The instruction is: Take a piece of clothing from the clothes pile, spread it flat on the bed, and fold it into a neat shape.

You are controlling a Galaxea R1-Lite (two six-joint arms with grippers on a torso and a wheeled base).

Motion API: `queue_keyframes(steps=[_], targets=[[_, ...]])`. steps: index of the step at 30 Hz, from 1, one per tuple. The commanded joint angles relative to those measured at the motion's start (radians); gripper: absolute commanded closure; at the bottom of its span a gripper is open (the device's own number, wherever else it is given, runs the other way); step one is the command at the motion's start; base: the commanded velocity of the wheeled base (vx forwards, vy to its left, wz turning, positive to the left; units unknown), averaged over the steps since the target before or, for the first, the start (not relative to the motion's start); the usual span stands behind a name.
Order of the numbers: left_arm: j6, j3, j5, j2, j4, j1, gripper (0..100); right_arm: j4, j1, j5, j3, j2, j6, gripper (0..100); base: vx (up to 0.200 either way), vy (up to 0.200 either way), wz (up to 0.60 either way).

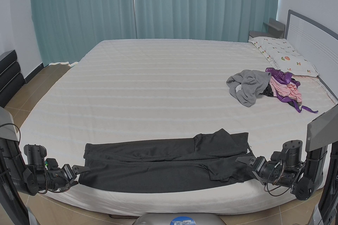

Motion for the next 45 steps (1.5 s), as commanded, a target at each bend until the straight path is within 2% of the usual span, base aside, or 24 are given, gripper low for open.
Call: queue_keyframes(steps=[1,14,15,34,45], targets=[[-0.002,0.0,0.0,0.001,0.0,0.0,0,-0.015,-0.019,0.006,-0.029,0.053,-0.014,0,0.0,0.0,0.0],[0.0,0.001,0.0,0.001,0.0,0.0,0,-0.013,-0.028,0.016,-0.079,0.114,-0.038,0,0.0,0.0,0.0],[0.0,0.001,0.0,0.001,0.0,0.0,0,-0.013,-0.028,0.016,-0.08,0.116,-0.038,100,0.0,0.0,0.0],[0.0,0.0,0.0,0.001,0.0,0.0,0,-0.015,-0.038,0.008,-0.066,0.099,-0.029,100,0.0,0.0,0.0],[0.0,0.0,0.0,0.001,0.0,0.0,0,-0.013,-0.082,0.008,-0.033,0.039,-0.047,100,0.0,0.0,0.0]])
